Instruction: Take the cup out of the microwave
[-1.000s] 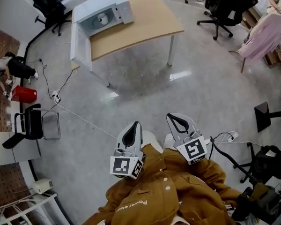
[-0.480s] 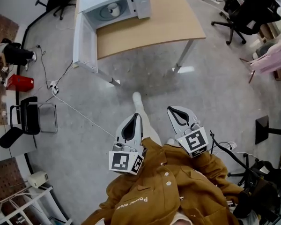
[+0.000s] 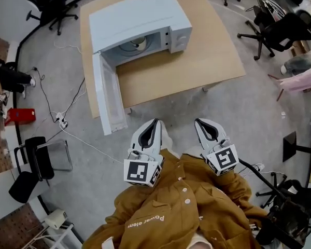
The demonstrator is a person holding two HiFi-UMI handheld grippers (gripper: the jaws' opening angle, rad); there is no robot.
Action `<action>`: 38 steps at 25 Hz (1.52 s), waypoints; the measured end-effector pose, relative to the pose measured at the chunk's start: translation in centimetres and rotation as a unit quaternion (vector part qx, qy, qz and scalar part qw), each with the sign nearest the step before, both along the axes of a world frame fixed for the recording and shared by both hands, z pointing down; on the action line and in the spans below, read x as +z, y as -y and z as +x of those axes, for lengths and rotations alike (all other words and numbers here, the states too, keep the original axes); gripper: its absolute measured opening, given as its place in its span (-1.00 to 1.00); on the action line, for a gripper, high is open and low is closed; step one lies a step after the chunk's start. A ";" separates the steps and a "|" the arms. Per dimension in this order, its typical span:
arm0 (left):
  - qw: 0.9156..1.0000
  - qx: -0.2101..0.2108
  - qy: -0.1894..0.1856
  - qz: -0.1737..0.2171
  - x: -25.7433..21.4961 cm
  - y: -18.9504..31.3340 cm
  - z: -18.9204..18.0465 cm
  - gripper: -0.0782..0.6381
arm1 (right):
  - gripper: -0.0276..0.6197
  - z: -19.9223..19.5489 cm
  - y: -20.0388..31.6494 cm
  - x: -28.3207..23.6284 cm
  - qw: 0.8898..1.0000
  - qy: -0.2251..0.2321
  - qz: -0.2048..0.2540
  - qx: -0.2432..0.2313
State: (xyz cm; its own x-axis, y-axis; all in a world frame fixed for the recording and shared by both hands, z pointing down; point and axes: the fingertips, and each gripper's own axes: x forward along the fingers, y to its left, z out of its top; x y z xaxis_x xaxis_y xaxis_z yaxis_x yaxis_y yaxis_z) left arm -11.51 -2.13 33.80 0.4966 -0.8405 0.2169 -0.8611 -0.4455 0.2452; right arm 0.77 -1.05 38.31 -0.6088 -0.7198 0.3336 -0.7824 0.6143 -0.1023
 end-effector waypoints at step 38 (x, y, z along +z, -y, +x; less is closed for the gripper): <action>0.978 -0.186 0.095 0.008 20.4 36.3 -7.6 0.38 | -0.89 -4.1 19.3 7.9 1.000 0.022 -0.003 0.009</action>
